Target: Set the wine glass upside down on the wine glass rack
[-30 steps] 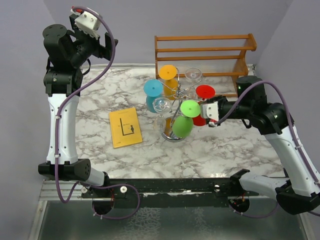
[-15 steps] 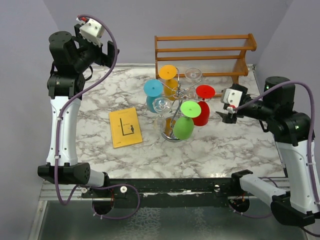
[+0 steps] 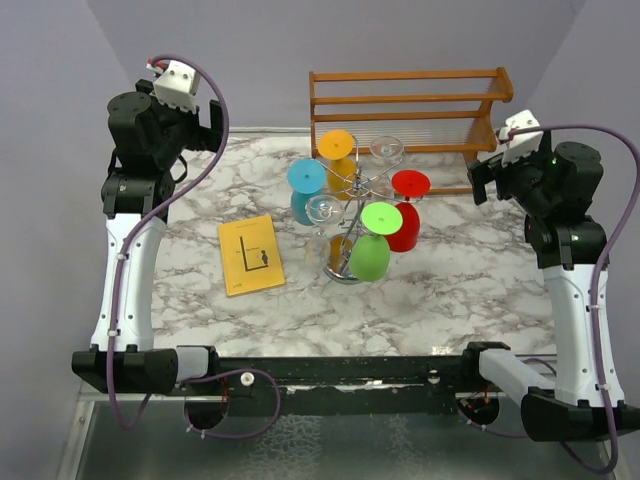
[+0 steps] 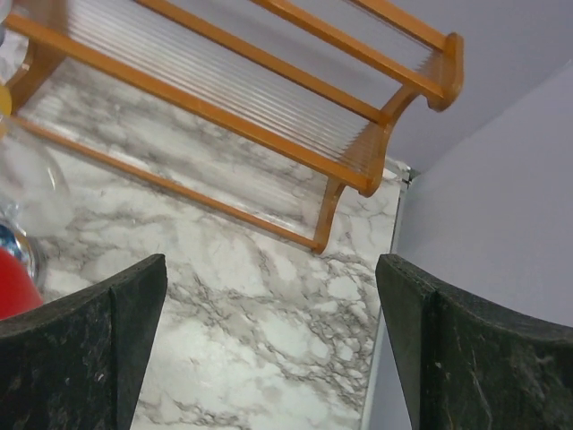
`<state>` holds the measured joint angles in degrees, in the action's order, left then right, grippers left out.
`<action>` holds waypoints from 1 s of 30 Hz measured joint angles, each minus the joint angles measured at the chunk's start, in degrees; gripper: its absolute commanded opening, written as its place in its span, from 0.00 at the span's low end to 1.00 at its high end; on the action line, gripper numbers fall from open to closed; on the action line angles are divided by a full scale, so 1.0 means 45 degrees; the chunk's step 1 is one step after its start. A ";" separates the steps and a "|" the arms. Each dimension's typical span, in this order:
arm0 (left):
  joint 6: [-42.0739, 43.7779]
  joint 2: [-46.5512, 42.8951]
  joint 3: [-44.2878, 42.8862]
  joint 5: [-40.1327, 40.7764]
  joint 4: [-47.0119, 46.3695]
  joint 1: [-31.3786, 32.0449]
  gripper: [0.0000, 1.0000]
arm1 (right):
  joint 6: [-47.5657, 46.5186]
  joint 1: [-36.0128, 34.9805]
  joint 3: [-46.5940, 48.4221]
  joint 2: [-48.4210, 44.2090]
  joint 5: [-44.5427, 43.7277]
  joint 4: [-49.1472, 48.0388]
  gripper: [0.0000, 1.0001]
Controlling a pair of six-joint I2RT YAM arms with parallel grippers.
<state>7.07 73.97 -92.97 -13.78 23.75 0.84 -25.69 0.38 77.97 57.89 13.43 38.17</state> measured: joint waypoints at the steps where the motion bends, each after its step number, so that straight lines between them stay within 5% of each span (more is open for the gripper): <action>1: -0.0112 -0.0121 0.0180 0.0238 -0.0092 0.0000 0.99 | 0.0534 0.0151 -0.0160 0.0019 -0.0117 -0.0364 1.00; 10: -0.0831 -0.0709 0.0792 0.1797 -0.0510 -0.0005 0.99 | 0.2992 0.0641 -0.0534 -0.0010 -0.0636 -0.2487 1.00; 30: -0.0772 -0.2147 0.2254 0.1943 -0.0379 -0.0005 0.99 | 0.2307 0.1025 -0.0539 -0.1326 -0.0597 -0.2569 1.00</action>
<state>3.60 64.31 -82.83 -5.04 22.04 0.82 -15.31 4.99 75.55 51.92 10.74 26.61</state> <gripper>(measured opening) 0.991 0.994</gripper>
